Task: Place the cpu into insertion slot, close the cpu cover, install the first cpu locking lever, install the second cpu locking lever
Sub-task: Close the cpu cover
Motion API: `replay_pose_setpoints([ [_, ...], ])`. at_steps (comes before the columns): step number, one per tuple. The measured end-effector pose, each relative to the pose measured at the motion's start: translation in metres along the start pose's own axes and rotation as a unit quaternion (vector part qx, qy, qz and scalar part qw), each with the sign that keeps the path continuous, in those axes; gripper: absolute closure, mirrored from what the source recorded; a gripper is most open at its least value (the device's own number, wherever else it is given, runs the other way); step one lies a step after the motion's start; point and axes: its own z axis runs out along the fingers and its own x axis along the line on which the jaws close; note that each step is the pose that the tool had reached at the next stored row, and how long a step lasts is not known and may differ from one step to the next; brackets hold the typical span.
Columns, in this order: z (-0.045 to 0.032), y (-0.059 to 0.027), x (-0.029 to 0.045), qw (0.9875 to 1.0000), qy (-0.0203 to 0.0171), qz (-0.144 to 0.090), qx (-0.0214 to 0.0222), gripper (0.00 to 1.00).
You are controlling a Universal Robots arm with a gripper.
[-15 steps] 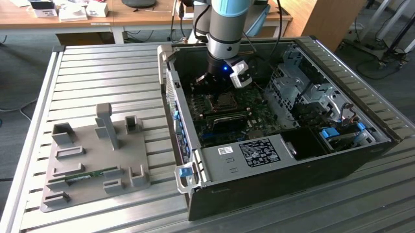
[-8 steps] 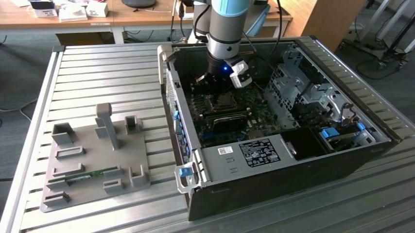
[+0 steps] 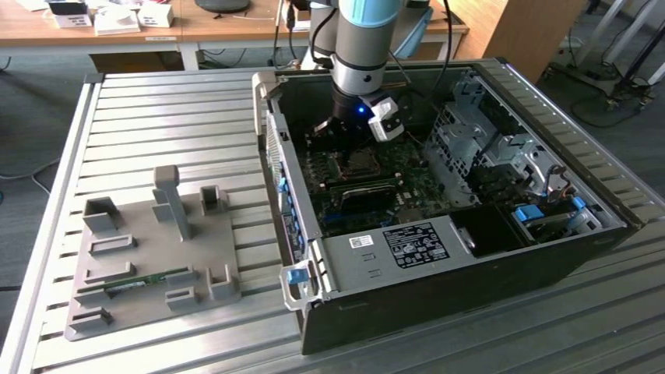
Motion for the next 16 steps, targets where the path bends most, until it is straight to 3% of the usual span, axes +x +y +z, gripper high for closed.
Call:
replay_pose_setpoints([
  [16,-0.0065,0.0003,-0.0002,1.0,0.0,0.0,0.0,0.89],
])
